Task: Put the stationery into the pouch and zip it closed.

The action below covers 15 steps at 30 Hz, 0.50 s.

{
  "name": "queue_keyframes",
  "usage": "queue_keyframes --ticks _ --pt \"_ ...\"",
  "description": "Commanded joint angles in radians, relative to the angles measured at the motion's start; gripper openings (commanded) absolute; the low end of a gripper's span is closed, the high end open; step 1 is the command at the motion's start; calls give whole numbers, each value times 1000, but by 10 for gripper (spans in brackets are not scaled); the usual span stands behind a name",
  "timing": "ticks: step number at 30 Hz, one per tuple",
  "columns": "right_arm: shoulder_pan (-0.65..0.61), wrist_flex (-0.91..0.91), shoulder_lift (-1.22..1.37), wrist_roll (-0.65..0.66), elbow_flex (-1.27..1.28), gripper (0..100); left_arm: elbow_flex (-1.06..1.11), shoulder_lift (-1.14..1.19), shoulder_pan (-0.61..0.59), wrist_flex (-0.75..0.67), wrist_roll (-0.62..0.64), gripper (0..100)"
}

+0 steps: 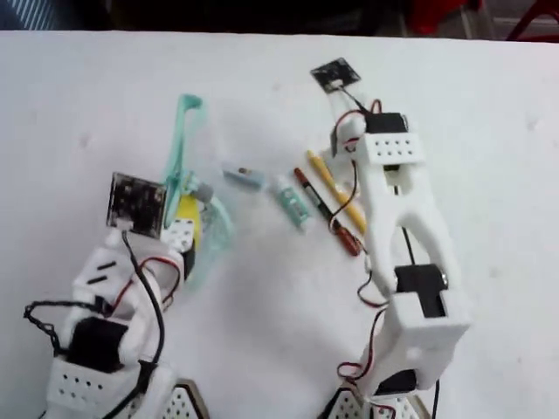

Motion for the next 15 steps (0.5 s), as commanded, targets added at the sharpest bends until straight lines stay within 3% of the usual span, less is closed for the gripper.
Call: queue_keyframes --ticks 1,4,15 --pt "31 -19 45 -3 -71 99 -101 150 61 -15 -2 23" --pt "48 -19 125 -2 -121 164 -110 214 131 -15 -9 22" --pt "39 -21 321 54 -253 166 -40 36 153 32 -12 23"
